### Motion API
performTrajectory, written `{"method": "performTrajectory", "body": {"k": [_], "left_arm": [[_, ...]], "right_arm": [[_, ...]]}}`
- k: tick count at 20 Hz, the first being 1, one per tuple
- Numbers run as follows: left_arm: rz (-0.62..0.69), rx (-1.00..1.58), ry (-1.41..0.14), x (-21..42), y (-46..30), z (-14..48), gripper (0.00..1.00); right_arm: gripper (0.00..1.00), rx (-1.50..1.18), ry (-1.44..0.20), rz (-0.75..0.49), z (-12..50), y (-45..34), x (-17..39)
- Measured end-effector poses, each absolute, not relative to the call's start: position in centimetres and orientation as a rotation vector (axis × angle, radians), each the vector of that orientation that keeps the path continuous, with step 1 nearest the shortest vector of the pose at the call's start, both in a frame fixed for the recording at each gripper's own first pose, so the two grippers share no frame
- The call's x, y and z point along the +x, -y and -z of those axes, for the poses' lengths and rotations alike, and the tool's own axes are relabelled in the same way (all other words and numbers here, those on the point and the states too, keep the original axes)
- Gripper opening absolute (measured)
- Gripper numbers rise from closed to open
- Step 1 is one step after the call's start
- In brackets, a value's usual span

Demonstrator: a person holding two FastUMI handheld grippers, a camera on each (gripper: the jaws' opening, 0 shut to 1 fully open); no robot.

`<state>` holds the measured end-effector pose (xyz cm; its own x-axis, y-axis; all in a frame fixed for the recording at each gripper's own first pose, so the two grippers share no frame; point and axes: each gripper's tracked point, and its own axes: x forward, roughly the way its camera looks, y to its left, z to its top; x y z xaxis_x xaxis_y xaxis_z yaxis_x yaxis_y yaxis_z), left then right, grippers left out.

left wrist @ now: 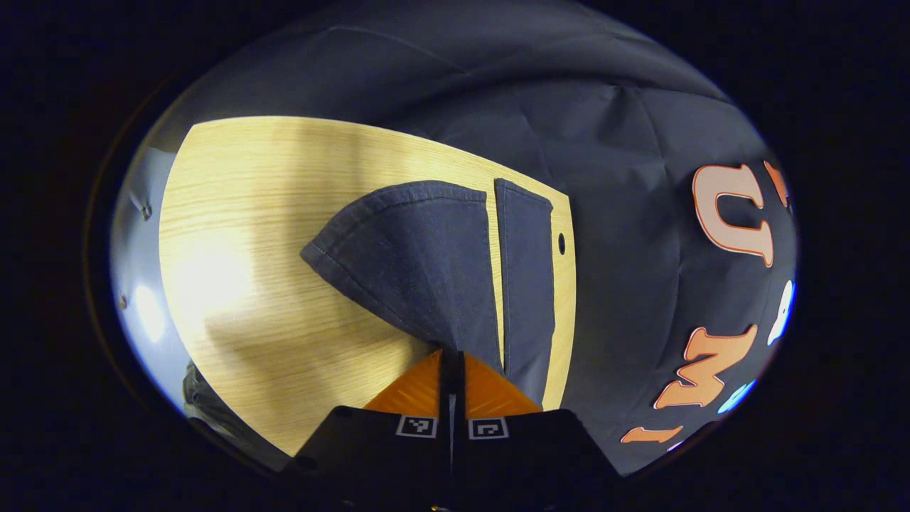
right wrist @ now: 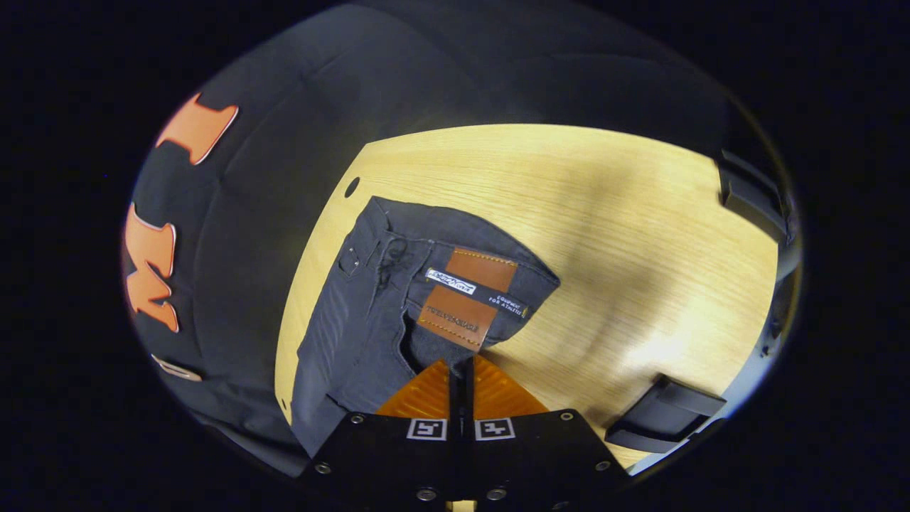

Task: Grasp the waist and the cuffs of the jeans and fold them to make the two legs overlap; first hold the waist and fold one-third of the jeans toward the cuffs, then hold the cuffs and fold the remaining one-third in the same direction to finish folding.

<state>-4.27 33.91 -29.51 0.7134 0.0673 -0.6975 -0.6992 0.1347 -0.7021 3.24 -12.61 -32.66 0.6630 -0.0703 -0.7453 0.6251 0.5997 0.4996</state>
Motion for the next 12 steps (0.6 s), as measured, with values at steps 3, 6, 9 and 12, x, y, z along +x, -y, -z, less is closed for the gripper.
{"method": "performTrajectory", "body": {"k": [3,6,9,12], "left_arm": [[-0.608,-1.304,-0.611,-4.2,-34.0,28.4,0.02],[-0.597,-1.277,-0.643,-3.9,-33.5,26.7,0.02],[-0.615,-1.236,-0.701,-3.4,-33.1,25.0,0.02],[-0.592,-1.179,-0.728,-1.7,-33.0,22.9,0.02]], "right_arm": [[0.00,0.868,-0.721,0.430,31.1,13.0,2.9],[0.00,0.871,-0.705,0.408,30.8,13.0,2.9],[0.00,0.848,-0.701,0.387,29.6,12.8,3.7],[0.00,0.863,-0.686,0.361,27.0,11.7,6.3]]}}
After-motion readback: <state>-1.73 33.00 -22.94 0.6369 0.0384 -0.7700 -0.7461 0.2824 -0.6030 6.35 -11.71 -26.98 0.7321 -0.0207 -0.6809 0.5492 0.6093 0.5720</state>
